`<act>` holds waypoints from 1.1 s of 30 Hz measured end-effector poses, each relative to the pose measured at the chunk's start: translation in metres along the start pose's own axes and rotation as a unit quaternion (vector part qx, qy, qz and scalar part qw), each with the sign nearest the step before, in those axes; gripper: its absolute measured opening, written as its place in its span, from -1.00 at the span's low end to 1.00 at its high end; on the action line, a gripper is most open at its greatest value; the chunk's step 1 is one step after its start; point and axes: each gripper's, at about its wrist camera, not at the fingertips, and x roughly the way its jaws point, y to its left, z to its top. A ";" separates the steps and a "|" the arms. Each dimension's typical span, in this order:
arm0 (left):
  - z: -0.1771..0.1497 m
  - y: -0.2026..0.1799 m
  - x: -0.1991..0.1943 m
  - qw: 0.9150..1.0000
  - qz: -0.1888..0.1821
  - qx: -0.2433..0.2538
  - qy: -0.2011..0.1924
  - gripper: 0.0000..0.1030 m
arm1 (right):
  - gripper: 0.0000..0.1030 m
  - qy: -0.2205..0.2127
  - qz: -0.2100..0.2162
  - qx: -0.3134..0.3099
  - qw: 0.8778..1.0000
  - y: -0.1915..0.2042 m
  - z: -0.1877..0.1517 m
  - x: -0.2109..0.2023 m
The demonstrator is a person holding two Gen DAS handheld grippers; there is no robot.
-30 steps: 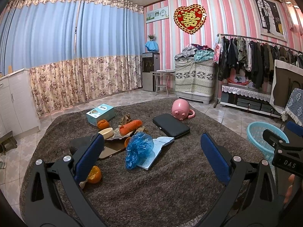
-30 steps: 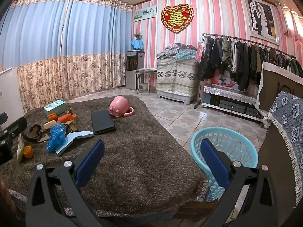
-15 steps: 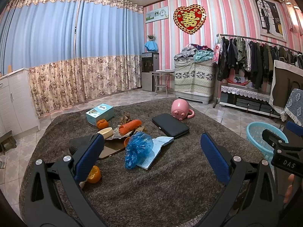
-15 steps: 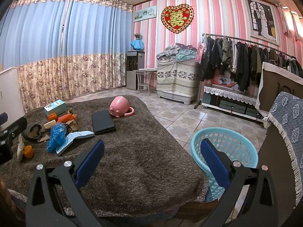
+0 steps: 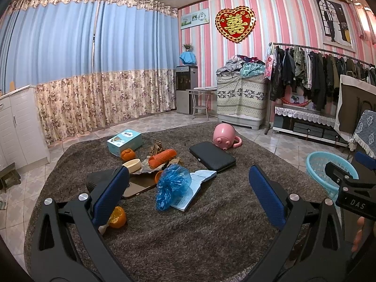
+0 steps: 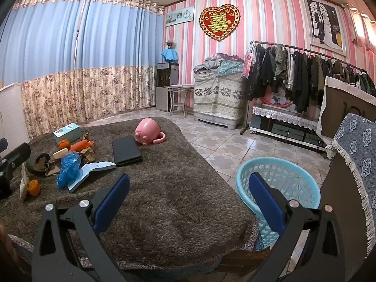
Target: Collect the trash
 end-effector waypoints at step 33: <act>-0.025 0.048 0.041 0.998 0.048 -0.012 0.044 0.92 | 0.92 -0.001 -0.002 0.015 1.000 0.009 -0.009 0.052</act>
